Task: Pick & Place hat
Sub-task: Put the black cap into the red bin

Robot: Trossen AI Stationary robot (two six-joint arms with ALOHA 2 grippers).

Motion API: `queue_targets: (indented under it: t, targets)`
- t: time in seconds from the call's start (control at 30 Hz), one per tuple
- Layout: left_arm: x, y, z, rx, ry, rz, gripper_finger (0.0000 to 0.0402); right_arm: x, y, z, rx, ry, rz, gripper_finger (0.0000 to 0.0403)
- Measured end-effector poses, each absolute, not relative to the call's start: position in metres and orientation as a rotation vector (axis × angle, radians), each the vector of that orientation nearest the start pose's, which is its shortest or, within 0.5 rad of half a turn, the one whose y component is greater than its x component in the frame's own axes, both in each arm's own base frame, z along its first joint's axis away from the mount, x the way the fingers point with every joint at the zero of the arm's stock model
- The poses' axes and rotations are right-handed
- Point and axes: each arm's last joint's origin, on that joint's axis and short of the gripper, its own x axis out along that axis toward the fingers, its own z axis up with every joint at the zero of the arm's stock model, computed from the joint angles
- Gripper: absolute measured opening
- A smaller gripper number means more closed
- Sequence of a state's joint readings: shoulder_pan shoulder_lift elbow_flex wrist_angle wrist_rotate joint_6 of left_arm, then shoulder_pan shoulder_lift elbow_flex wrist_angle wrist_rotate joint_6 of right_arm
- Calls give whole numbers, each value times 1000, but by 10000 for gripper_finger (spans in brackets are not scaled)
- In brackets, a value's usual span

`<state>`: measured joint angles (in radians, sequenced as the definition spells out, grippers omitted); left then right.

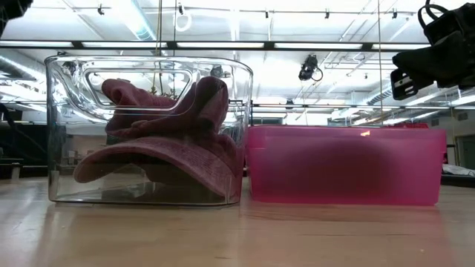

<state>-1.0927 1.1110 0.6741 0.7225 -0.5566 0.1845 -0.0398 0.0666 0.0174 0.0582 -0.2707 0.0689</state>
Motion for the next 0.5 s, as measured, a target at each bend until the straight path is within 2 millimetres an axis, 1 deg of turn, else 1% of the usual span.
queue_targets:
  t: [0.17, 0.3, 0.4, 0.5]
  targets:
    - [133, -234, 326, 26, -29, -382, 167, 100, 4, 170, 67, -1, 231, 27]
    - [142, -252, 322, 57, 233, -271, 167, 100, 4, 170, 67, -1, 231, 27]
    - [151, -258, 319, 12, 416, -173, 167, 100, 4, 170, 67, -1, 231, 27]
    - [157, -259, 313, -80, 589, -74, 167, 100, 4, 170, 67, -1, 231, 27]
